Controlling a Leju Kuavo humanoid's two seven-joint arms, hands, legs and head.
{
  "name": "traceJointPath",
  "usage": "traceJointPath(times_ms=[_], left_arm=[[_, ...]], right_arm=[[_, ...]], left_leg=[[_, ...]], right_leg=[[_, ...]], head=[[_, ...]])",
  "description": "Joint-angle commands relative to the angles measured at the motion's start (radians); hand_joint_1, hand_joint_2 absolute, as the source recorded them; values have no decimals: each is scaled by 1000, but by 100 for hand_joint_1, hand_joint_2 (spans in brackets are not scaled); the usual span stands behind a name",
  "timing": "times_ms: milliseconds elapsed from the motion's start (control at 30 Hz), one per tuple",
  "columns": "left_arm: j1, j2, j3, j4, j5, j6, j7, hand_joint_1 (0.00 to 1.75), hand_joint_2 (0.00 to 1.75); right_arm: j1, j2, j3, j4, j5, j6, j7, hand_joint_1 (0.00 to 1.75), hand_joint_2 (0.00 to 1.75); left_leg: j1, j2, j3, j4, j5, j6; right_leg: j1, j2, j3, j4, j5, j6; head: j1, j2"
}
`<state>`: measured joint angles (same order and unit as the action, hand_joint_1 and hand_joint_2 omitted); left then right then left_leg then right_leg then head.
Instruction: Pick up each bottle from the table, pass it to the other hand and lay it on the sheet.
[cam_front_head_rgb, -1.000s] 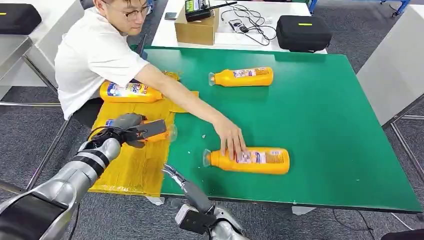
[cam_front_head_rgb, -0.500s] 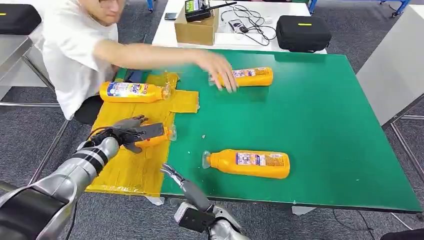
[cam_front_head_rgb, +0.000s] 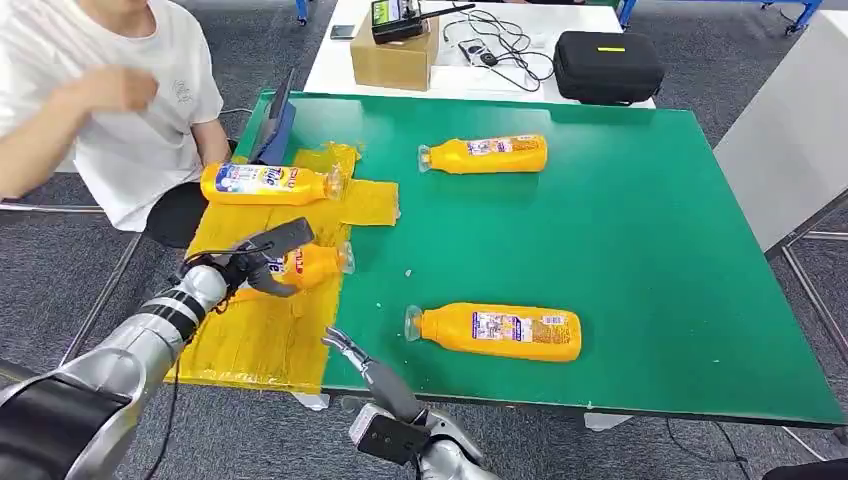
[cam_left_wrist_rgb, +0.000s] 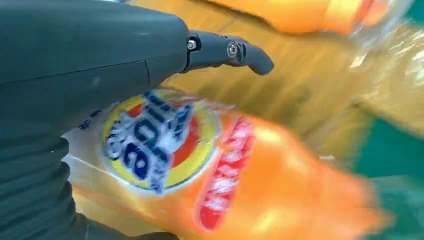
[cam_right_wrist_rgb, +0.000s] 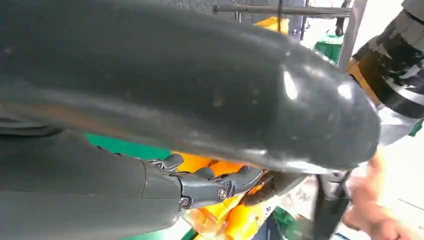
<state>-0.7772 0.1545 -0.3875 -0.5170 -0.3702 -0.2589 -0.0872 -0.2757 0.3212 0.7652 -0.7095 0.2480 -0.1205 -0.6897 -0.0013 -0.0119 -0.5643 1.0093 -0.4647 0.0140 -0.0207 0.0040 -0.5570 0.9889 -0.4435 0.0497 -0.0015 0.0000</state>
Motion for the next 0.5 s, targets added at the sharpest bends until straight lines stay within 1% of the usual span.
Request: traceJointPath(times_ms=[33, 100, 167, 200, 233, 300, 367, 433, 500], left_arm=[[62, 32, 67, -190, 73, 31, -1, 0, 175], [62, 32, 67, -190, 73, 31, -1, 0, 175], [62, 32, 67, -190, 73, 31, -1, 0, 175], [62, 32, 67, -190, 73, 31, -1, 0, 175], [64, 33, 34, -204, 20, 96, -13, 0, 175], [79, 16, 57, -225, 45, 134, -33, 0, 175], [154, -18, 121, -317, 119, 189, -88, 0, 175], [244, -7, 122, -433, 155, 195, -104, 0, 175], [263, 2, 118, -459, 158, 198, -102, 0, 175]], right_arm=[[-13, -33, 32, 33, -8, -11, -8, 0, 0], [-13, -33, 32, 33, -8, -11, -8, 0, 0], [-13, -33, 32, 33, -8, -11, -8, 0, 0], [-13, -33, 32, 33, -8, -11, -8, 0, 0], [-15, -33, 32, 33, -7, -10, -8, 0, 0], [-16, -33, 32, 33, -5, -7, -8, 0, 0], [-14, -33, 33, 31, -1, -17, -8, 0, 0], [-4, -39, 31, 20, -7, -28, -8, 0, 0], [-2, -42, 30, 17, -10, -29, -8, 0, 0]], left_leg=[[2, 2, 0, 0, 0, -1], [2, 2, 0, 0, 0, -1], [0, 0, 0, 0, 0, 0], [2, 1, 1, 0, 0, -1], [1, 1, 0, 0, 0, -1], [2, 0, 0, 0, 0, -1], [1, 0, 0, 0, 0, -1], [1, 1, 1, -1, 0, 0], [0, 1, 2, -1, 0, 0]], right_leg=[[2, 1, 0, -1, 0, -2], [2, 0, 1, -1, 0, -2], [1, -1, 0, -1, 0, -1], [2, -1, 1, -1, 0, -2], [1, 0, 0, -1, 0, -2], [2, -1, 1, -1, 0, -2], [2, -1, 1, -2, 0, -2], [1, -1, 2, -2, 0, -1], [0, 0, 1, -2, 0, -1]], head=[[0, 0], [0, 0], [0, 0], [0, 0], [0, 0], [0, 0], [0, 0], [0, 0], [0, 0]])
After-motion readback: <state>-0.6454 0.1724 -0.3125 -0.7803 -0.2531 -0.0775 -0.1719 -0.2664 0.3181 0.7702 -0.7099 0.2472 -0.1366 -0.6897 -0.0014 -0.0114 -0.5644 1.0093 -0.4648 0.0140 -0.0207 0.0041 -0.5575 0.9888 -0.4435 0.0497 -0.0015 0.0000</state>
